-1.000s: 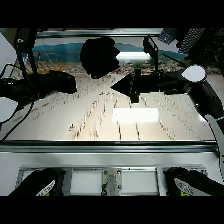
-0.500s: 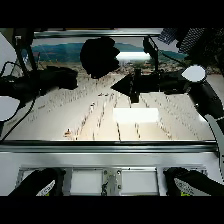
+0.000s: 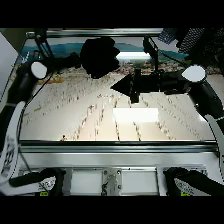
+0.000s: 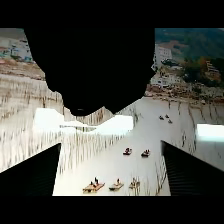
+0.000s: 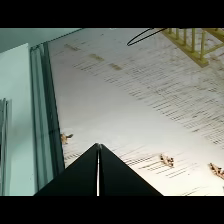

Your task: Fold the clothes and pants, and hang the long-sleeved shirts on hangers.

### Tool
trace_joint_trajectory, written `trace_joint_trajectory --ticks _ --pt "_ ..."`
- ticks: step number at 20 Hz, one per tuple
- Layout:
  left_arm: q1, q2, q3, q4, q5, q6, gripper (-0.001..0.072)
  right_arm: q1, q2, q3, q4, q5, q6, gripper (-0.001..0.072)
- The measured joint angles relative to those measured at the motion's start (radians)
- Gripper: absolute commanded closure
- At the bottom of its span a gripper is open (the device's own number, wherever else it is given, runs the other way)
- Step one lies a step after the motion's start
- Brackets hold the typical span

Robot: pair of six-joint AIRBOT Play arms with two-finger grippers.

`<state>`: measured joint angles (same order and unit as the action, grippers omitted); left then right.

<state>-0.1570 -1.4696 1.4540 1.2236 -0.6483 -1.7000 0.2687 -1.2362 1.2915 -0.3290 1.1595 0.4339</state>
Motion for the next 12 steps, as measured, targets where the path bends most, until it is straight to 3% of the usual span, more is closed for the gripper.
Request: trace_joint_trajectory --ticks 6,12 --pt "0.005 -0.423 0.291 -0.127 -0.028 0.041 0.0019 0.0 0.0 0.0 0.0 0.0 0.0 0.0702" --pt "-0.046 -0.68 0.533 -0.183 -0.029 0.042 0.0018 0.0 0.0 0.0 0.0 0.0 0.0 0.0702"
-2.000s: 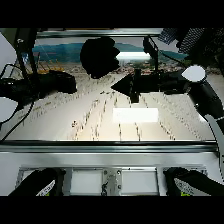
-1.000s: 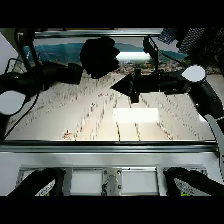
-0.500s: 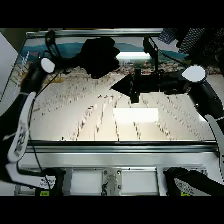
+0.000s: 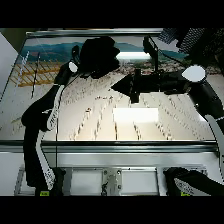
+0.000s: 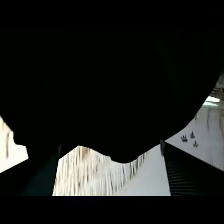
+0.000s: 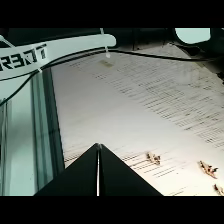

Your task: Fold the clothes and pants, and hang the long-sleeved shirts on hangers.

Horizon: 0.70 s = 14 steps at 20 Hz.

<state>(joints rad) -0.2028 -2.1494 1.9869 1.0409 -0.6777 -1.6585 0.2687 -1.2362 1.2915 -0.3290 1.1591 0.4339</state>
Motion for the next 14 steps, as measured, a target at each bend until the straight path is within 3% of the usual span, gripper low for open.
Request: trace_joint_trajectory --ticks 3,4,5,7,14 --pt "-0.023 -0.049 0.031 -0.012 0.04 0.0 0.0021 0.0 0.0 0.0 0.0 0.0 0.0 0.0702" --pt "-0.028 -0.058 0.031 -0.013 0.059 -0.008 0.0165 0.0 0.0 0.0 0.0 0.0 0.0 0.0702" --pt "-0.031 -0.064 0.031 -0.014 0.074 -0.026 0.0395 0.0 0.0 0.0 0.0 0.0 0.0 0.0702" --pt "-0.03 -0.07 0.036 -0.018 0.092 -0.06 0.0702 0.0 0.0 0.0 0.0 0.0 0.0 0.0702" --pt "0.013 0.074 0.051 -0.013 0.084 -0.102 0.0699 0.0 0.0 0.0 0.0 0.0 0.0 0.0702"
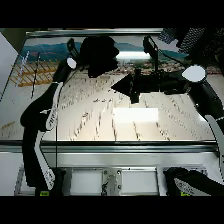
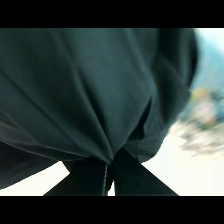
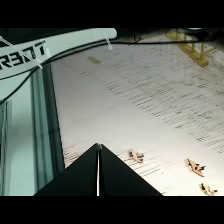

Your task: Fold the clothes and pants, and hang the long-sleeved shirts on hangers.

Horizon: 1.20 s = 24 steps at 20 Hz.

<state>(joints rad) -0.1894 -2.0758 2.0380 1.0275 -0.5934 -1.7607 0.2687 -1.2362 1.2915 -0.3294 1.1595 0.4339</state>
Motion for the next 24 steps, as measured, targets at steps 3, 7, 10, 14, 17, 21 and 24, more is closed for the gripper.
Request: trace_joint_trajectory --ticks 3,7,10,14,17,21,24 --pt "0.007 0.2 -0.072 0.035 -0.01 0.047 0.0699 0.0 0.0 0.0 0.0 0.0 0.0 0.0702" --pt "-0.008 0.554 -0.31 0.106 -0.018 0.075 0.0699 -0.002 -0.011 0.0 0.0 -0.007 0.0 0.0702" --pt "-0.044 0.834 -0.511 0.134 -0.017 0.083 0.0699 -0.004 -0.032 0.0 0.009 -0.01 0.0 0.0702" --pt "-0.103 1.139 -0.707 0.151 -0.018 0.086 0.07 -0.004 -0.063 0.0 0.128 0.001 0.003 0.0702" --pt "-0.137 1.289 -0.771 0.156 -0.016 0.066 0.0699 -0.004 -0.075 0.0 0.291 0.042 0.043 0.0702" --pt "-0.154 1.377 -0.759 0.158 -0.01 0.043 0.07 -0.004 -0.08 0.0 0.483 0.067 0.066 0.0702" --pt "-0.158 1.387 -0.73 0.158 -0.03 0.037 0.07 -0.004 -0.082 0.0 0.578 0.072 0.073 0.0703"
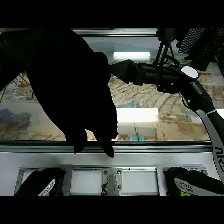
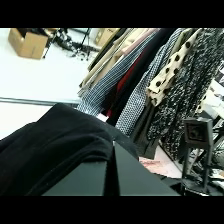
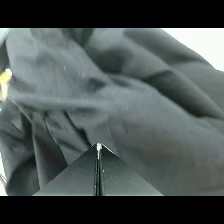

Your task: Fold the clothes and pants, and hang the long-sleeved shirts on hangers.

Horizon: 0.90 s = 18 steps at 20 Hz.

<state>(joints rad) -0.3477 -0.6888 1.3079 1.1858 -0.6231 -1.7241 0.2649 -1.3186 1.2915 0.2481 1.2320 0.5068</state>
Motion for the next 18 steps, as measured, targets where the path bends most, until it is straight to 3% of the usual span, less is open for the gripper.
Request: trace_joint_trajectory --ticks 3,5,9,12,13,14,15,18 --pt "-0.001 -0.03 0.037 0.0 -0.066 -0.004 0.07 -0.011 0.006 0.0 -0.008 -0.001 0.016 0.0705" --pt "-0.002 -0.066 0.062 0.001 -0.127 -0.004 0.0699 -0.034 0.033 0.0 -0.145 -0.042 0.074 0.0705" --pt "-0.039 -0.171 0.087 -0.002 -0.213 -0.004 0.0699 -0.125 0.139 0.0 -0.596 -0.185 0.317 0.0705" --pt "-0.153 -0.301 0.093 -0.004 -0.182 -0.004 0.0699 -0.221 0.232 0.0 -0.984 -0.265 0.576 0.0704" --pt "-0.197 -0.357 0.094 -0.004 -0.144 -0.004 0.0633 -0.254 0.257 0.0 -1.111 -0.275 0.665 0.0704" --pt "-0.233 -0.414 0.098 -0.004 -0.102 -0.003 0.0267 -0.283 0.276 0.0 -1.219 -0.275 0.741 0.0703" --pt "-0.257 -0.47 0.108 -0.004 -0.071 -0.003 0.0026 -0.316 0.293 0.0 -1.314 -0.267 0.809 0.0702" --pt "-0.243 -0.593 0.159 -0.003 -0.085 -0.003 0.002 -0.407 0.316 -0.001 -1.483 -0.206 0.925 0.0694"
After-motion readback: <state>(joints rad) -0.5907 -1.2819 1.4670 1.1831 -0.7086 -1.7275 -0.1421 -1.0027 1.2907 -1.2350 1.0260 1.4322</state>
